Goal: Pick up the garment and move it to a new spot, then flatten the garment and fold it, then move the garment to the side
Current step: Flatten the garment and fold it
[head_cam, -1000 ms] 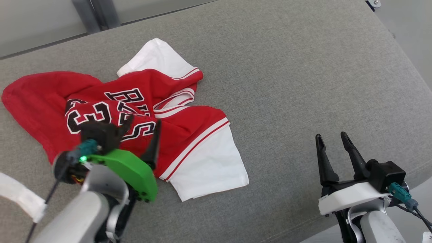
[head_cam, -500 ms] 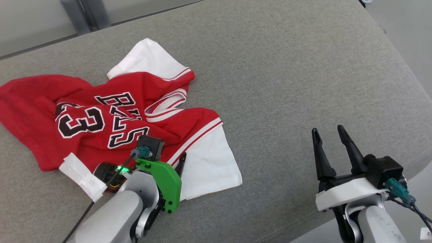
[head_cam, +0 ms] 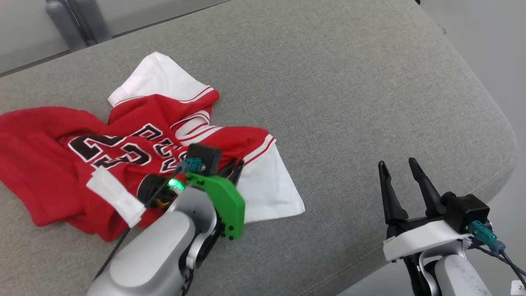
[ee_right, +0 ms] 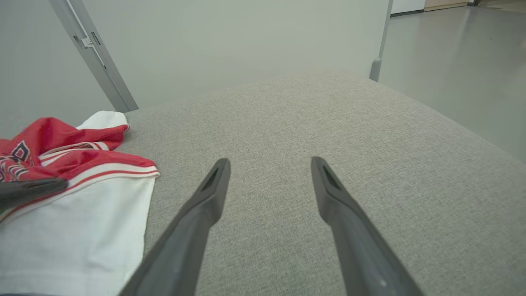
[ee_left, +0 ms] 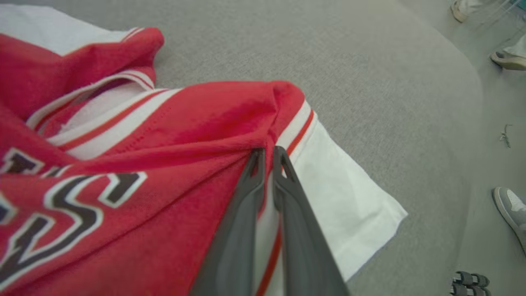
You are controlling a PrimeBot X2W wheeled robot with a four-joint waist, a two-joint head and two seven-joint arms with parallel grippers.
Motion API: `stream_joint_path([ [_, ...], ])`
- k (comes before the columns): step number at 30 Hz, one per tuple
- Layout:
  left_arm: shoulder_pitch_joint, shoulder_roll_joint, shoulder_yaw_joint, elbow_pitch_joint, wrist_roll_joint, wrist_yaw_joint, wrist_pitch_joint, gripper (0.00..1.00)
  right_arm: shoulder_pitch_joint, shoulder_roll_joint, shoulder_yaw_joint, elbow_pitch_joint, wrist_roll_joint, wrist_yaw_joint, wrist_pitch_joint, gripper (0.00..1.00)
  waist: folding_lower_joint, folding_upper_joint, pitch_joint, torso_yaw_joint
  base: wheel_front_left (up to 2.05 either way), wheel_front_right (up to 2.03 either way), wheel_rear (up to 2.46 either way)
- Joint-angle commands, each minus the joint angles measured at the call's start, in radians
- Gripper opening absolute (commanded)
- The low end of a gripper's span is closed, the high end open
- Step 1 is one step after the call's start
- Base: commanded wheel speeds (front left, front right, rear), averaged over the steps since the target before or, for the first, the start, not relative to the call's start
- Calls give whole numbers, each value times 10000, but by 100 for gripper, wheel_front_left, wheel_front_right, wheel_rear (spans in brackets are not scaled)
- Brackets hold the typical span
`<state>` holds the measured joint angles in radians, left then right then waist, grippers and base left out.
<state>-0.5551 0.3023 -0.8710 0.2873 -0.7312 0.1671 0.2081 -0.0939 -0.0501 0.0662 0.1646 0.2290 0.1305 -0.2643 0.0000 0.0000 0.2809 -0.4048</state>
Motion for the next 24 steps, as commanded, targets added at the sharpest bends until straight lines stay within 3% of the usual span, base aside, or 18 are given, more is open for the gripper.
stream_joint_path([
  [1,-454,-194,26,-181,114,-51,-21,0,-92,-10,23,9,39,4,-1,100,0,0,35,-65,0,0,0],
  [7,-1617,-1179,-184,410,242,-182,277,0,-182,-10,143,54,57,4,-1,100,0,0,188,-376,0,0,0],
  [11,-1917,-2056,314,1576,-555,-548,-444,0,-199,-10,176,74,129,4,-1,100,0,0,298,-514,0,0,0],
  [12,-2058,-2128,261,1959,-379,-567,-715,31,-183,-8,185,89,146,4,-1,100,0,0,304,-528,0,0,0],
  [13,-2139,-2188,175,2178,-233,-636,-951,100,-169,-7,198,100,149,4,-1,100,0,0,307,-539,0,0,0],
  [18,-1660,-2305,388,2179,-539,-619,-1949,100,40,-2,-1,96,177,4,-1,100,0,0,270,-311,0,0,0],
  [21,-1095,-1739,720,1294,-529,-309,-2495,100,146,-8,-206,101,111,4,-2,100,0,0,155,-7,0,0,0],
  [24,-61,-810,1254,-230,-618,406,-2828,100,293,-5,-269,104,16,4,-1,100,0,0,-25,376,0,0,0],
])
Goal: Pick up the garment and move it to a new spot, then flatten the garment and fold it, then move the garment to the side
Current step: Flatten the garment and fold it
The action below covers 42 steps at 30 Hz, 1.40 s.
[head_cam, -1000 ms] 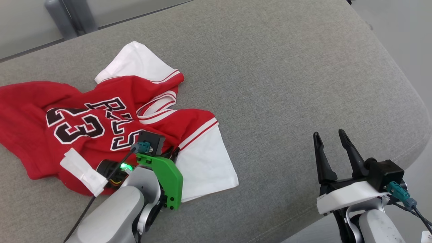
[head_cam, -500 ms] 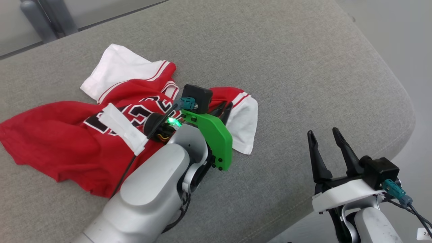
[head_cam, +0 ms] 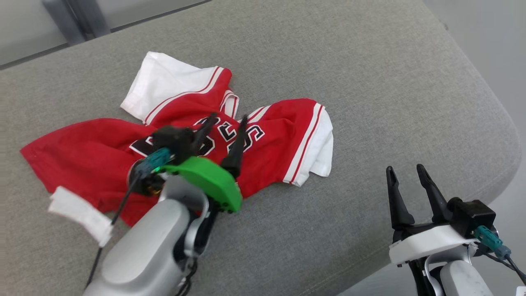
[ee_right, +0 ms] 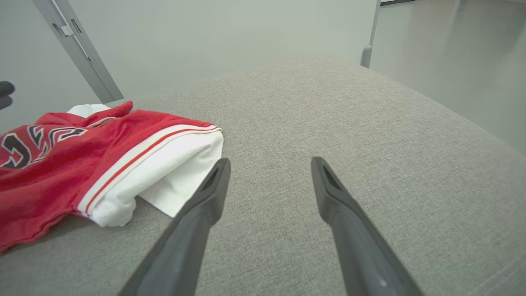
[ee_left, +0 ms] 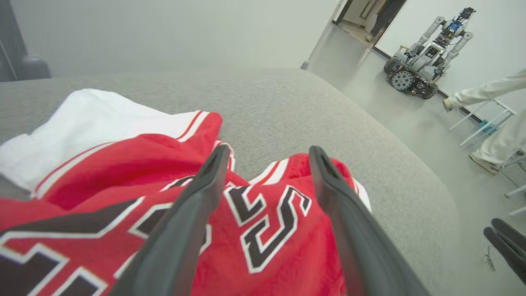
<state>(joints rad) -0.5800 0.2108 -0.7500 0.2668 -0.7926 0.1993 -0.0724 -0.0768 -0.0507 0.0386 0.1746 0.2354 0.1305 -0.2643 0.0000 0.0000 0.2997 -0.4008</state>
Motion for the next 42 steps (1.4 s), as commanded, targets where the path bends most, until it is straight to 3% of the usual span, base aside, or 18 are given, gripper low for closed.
stream_joint_path([
  [1,619,546,257,-599,-6,383,-92,100,132,-6,-19,-12,-84,4,-2,100,0,0,-285,463,0,0,0],
  [6,2909,2210,1440,-2742,-577,1632,-277,100,220,-7,-130,-87,-270,3,-1,100,0,0,-589,958,0,0,0],
  [10,4261,2795,1843,-3455,-997,1998,-299,100,310,-7,-180,-90,-468,4,-1,100,0,0,-739,1315,0,0,0],
  [14,4838,2777,1669,-3064,-1443,1700,-1,100,157,-7,-160,-85,-632,4,-1,100,0,0,-743,1580,0,0,0],
  [21,3992,2169,1282,-1689,-1605,872,91,100,10,-10,-28,-81,-702,4,0,100,0,0,-623,1590,0,0,0],
  [27,3541,1954,1069,-638,-1622,532,328,100,123,-7,-44,-57,-705,4,0,100,0,0,-534,1422,0,0,0],
  [28,3536,1903,1064,-536,-1702,457,327,93,126,-7,-58,-47,-691,3,0,100,0,0,-536,1392,0,0,0],
  [30,3539,1824,1057,-436,-1796,292,283,53,159,-6,-93,-48,-663,4,-2,100,0,0,-548,1352,0,0,0],
  [33,3534,1785,1062,-429,-1798,158,213,36,234,-6,-141,-60,-663,4,0,100,0,0,-573,1352,0,0,0],
  [36,3546,1694,1033,-534,-1867,58,200,34,301,-6,-189,-59,-683,4,0,100,0,0,-625,1414,0,0,0],
  [37,3541,1688,1001,-546,-1871,36,235,28,295,-6,-187,-46,-696,4,0,100,0,0,-644,1435,0,0,0],
  [39,3493,1660,911,-485,-1857,-2,302,0,240,-6,-141,-29,-717,4,0,100,0,0,-671,1472,0,0,0],
  [42,3372,1557,790,-298,-1883,-193,356,0,181,-9,-136,0,-744,4,0,100,0,0,-746,1547,0,0,0],
])
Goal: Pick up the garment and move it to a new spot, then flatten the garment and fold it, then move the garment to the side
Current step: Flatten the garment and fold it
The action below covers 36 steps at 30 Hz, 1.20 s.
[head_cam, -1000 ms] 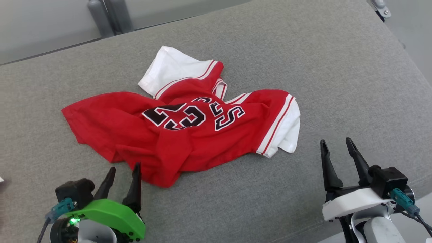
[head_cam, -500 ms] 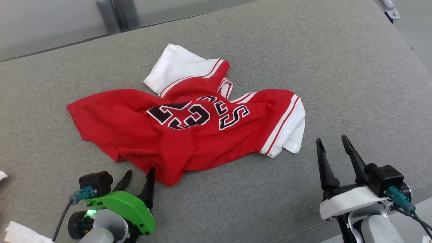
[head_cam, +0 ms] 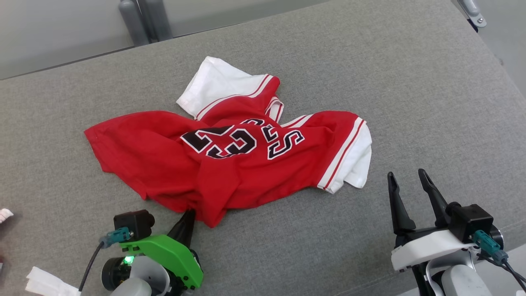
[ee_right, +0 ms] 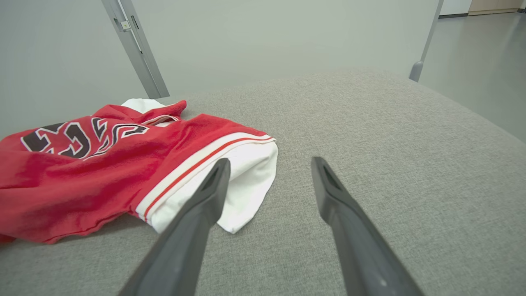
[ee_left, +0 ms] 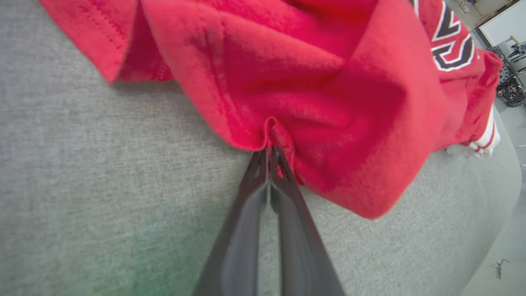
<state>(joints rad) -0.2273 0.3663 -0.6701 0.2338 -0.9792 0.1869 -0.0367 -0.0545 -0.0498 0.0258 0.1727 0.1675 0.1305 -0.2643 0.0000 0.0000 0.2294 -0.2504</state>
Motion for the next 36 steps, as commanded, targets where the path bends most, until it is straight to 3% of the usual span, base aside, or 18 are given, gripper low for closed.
stream_joint_path([
  [1,-202,-29,-21,81,-21,-130,-6,0,-14,-17,-26,16,-79,4,0,100,0,0,-77,83,0,0,0],
  [8,19,89,260,-369,-178,-175,-356,0,381,-26,-224,58,-262,4,0,100,0,0,-406,693,0,0,0],
  [17,1796,1226,913,-3077,-482,758,-532,0,583,-254,-210,6,-324,4,0,100,0,0,-767,1842,0,0,0],
  [22,2787,1569,1159,-3596,-772,1132,-565,0,692,-435,-155,26,-361,4,-2,100,0,0,-871,2385,0,0,0],
  [29,3750,1384,1108,-3500,-1210,1334,-612,0,754,-564,-105,66,-317,4,-2,100,0,0,-999,2702,0,0,0],
  [34,3558,1173,1600,-3542,-1062,1369,-1409,0,819,-562,-90,45,-316,4,0,100,0,0,-936,2889,0,0,0],
  [36,3162,1136,1685,-3509,-868,1432,-1512,46,791,-559,-45,74,-308,4,-2,100,0,0,-893,2944,0,0,0],
])
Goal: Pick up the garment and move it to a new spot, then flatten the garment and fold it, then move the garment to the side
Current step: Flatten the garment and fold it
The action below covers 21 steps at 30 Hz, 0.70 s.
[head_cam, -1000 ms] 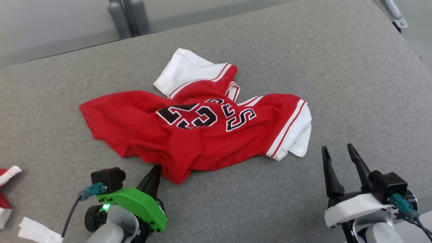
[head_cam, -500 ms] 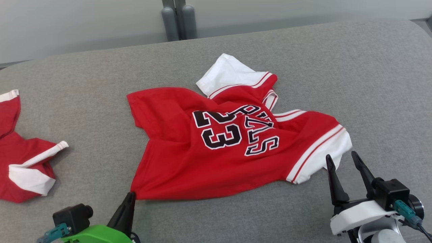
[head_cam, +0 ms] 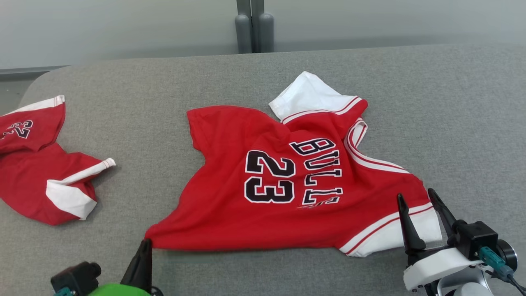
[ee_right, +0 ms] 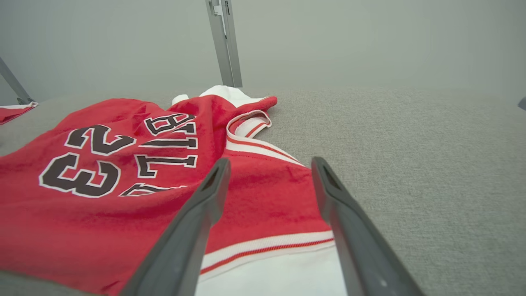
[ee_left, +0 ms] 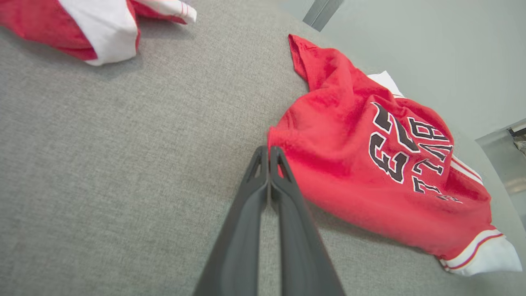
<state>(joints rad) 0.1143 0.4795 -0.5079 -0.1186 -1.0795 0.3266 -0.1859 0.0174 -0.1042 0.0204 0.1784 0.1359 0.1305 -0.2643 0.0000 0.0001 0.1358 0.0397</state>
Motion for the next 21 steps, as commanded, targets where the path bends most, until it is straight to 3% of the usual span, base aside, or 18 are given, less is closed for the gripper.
stream_joint_path([
  [1,-433,-87,30,98,48,12,74,100,18,-7,45,37,2,4,0,100,0,-1,70,52,0,0,0],
  [5,-1000,286,-206,944,452,368,649,100,-338,59,310,85,2,4,-2,100,0,-1,185,-193,0,0,0],
  [9,-933,445,173,1068,397,706,518,100,-423,123,288,39,90,4,0,100,0,-1,285,-576,0,0,0],
  [15,-1347,503,233,209,628,278,208,100,-339,229,180,-9,83,4,-2,100,0,-1,561,-1080,0,0,0],
  [18,-2163,529,-508,249,1205,187,778,100,-529,274,229,-4,108,4,0,100,0,-1,722,-1377,0,0,0],
  [21,-3289,176,-1305,711,1666,41,1592,100,-741,336,289,-6,142,4,-2,100,0,-1,863,-1755,0,0,0],
])
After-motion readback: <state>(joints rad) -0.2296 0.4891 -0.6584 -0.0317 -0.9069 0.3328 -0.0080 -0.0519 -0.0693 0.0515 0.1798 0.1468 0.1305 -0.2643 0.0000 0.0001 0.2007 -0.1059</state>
